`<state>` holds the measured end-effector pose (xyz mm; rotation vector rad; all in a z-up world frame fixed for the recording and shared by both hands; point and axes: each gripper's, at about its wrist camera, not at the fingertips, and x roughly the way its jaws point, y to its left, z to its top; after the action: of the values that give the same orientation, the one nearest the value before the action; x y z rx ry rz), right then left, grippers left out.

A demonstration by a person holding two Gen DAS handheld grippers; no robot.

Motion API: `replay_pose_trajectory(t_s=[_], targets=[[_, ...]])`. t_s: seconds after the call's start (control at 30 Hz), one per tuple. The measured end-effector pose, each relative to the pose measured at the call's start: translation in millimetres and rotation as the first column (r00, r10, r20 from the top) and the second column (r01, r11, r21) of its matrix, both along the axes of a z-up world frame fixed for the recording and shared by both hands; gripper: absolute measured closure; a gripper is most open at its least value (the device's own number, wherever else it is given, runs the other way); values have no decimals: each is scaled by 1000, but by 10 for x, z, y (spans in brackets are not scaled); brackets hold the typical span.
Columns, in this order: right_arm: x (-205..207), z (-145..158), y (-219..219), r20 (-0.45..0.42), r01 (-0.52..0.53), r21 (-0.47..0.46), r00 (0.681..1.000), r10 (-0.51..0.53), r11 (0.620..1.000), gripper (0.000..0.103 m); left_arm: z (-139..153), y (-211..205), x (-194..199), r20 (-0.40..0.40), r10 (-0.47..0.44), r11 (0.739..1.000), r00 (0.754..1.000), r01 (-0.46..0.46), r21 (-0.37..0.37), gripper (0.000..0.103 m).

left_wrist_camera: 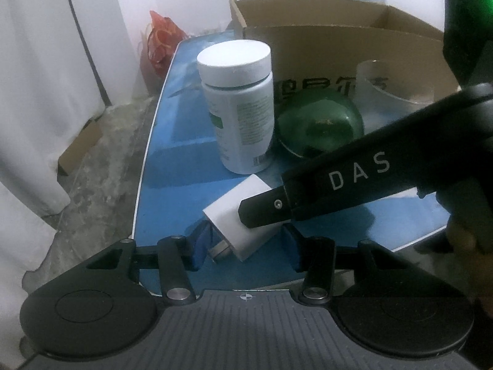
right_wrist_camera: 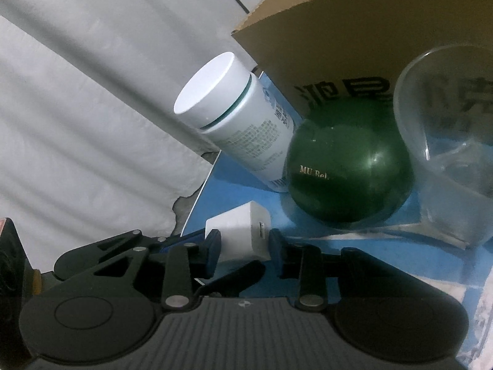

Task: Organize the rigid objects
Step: 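Close the right gripper around the white cube charger, then carry the white charger into the box and open the right gripper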

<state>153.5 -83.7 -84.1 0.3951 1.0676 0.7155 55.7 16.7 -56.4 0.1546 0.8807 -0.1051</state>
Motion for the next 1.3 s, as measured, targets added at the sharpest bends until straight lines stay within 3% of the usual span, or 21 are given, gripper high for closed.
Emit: replay_pose_trajectory(t_s=[0.17, 0.37, 0.5, 0.63, 0.77, 0.93, 1.1, 1.3], targets=[[-115, 163, -37, 38, 3, 6, 999, -3, 1000, 66, 223, -69, -149, 54, -10, 1000, 998, 9, 7, 55], [-366, 760, -203, 207, 15, 23, 978, -19, 1000, 66, 809, -285, -300, 215, -62, 996, 975, 45, 83, 54], [-342, 1240, -394, 346, 38, 39, 937, -49, 999, 66, 1232, -478, -135, 315, -120, 989, 941, 85, 121, 54], [-67, 1615, -585, 417, 72, 36, 905, -80, 997, 66, 1514, -708, 272, 344, -188, 979, 920, 148, 140, 54], [478, 1695, -761, 362, 109, 9, 926, -105, 994, 66, 1500, -917, 921, 237, -242, 969, 941, 219, 118, 54], [1209, 1255, -979, 126, 127, -18, 984, -123, 992, 66, 1123, -1102, 1668, -19, -269, 961, 963, 270, 65, 54], [1767, 658, -1096, -128, 111, -25, 985, -114, 993, 66, 729, -1128, 2084, -221, -262, 960, 940, 276, 37, 55], [1864, 373, -1023, -251, 64, -52, 965, -75, 997, 66, 507, -1102, 2265, -326, -236, 960, 916, 271, 66, 55]])
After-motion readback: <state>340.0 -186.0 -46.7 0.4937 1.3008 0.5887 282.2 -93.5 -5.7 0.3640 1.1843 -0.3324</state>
